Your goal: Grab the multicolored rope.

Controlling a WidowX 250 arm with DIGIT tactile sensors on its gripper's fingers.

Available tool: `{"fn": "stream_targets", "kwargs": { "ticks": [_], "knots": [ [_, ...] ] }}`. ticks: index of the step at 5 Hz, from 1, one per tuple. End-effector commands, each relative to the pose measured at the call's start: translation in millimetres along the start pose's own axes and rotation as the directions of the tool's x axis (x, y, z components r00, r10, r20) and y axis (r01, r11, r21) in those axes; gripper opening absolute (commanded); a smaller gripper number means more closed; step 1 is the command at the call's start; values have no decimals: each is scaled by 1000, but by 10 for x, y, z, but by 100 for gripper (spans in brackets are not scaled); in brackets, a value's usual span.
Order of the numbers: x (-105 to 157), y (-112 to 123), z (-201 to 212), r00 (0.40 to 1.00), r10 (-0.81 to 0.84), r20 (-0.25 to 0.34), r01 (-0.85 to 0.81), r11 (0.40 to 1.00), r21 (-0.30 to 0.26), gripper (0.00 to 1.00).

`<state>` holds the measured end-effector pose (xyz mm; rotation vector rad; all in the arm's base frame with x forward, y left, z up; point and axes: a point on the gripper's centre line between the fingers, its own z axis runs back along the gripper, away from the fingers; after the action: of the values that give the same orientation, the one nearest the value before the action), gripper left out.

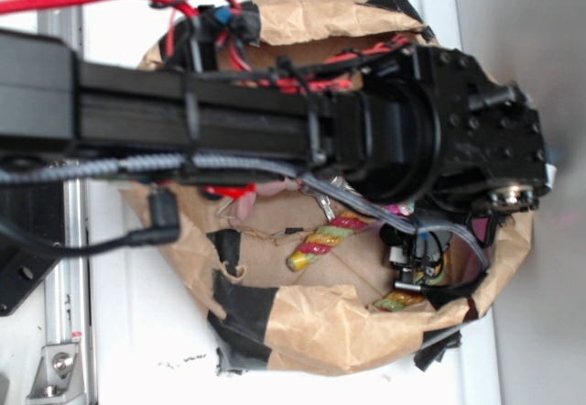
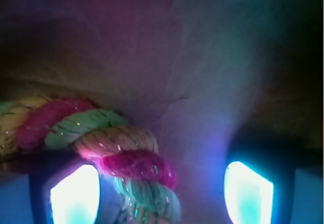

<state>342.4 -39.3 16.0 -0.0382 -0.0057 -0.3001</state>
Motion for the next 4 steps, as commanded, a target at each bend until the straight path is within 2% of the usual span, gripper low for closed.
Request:
{"fn": "stream_targets", "kwargs": {
  "ticks": [1,2,3,4],
  "knots": [
    [-137,-197,-217,1000,-13,-24,14,999,46,0],
    [-269,-191,-196,1000,-20,-19,21,999,29,0],
    [-439,-238,-94,1000,-23,5,22,999,42,0],
    [-466,-296,288,1000,-5,27,2,994,113,0]
  ]
}}
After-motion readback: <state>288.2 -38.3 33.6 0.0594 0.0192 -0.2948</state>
